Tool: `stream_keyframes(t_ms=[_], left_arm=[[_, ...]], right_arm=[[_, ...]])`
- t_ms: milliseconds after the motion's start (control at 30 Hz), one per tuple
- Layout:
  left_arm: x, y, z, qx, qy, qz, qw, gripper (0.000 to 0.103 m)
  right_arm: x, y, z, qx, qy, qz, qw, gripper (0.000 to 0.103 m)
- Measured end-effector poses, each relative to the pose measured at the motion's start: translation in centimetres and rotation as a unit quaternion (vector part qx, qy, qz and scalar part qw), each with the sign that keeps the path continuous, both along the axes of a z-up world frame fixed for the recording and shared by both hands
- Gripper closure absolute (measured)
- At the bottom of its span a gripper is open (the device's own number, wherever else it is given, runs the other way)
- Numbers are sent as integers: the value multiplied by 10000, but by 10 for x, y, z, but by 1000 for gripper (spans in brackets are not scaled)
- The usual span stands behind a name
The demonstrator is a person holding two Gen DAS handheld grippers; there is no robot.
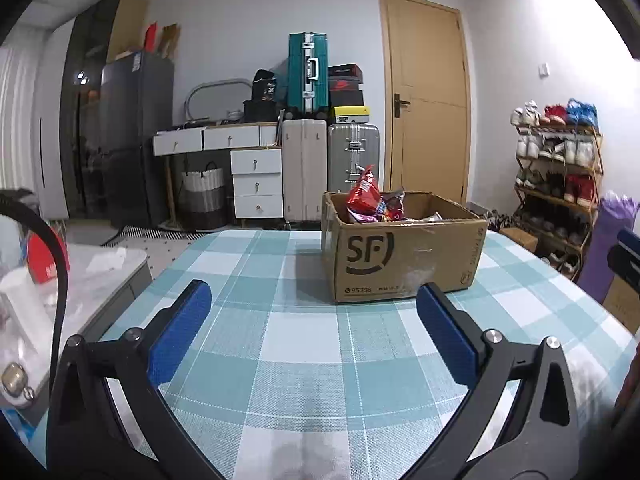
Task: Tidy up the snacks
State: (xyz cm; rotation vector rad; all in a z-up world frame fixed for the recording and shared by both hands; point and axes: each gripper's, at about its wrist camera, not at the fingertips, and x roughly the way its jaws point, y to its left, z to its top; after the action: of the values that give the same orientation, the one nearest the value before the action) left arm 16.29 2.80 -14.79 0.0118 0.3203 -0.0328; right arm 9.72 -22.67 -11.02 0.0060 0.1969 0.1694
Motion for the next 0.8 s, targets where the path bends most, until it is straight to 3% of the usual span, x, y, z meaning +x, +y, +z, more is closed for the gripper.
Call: stream_keyframes(t_ms=[800], left_arm=[[6,6,-1,-49,18,56,10000,0]], right_arm=[[3,0,-3,56,24,33,10000,1]])
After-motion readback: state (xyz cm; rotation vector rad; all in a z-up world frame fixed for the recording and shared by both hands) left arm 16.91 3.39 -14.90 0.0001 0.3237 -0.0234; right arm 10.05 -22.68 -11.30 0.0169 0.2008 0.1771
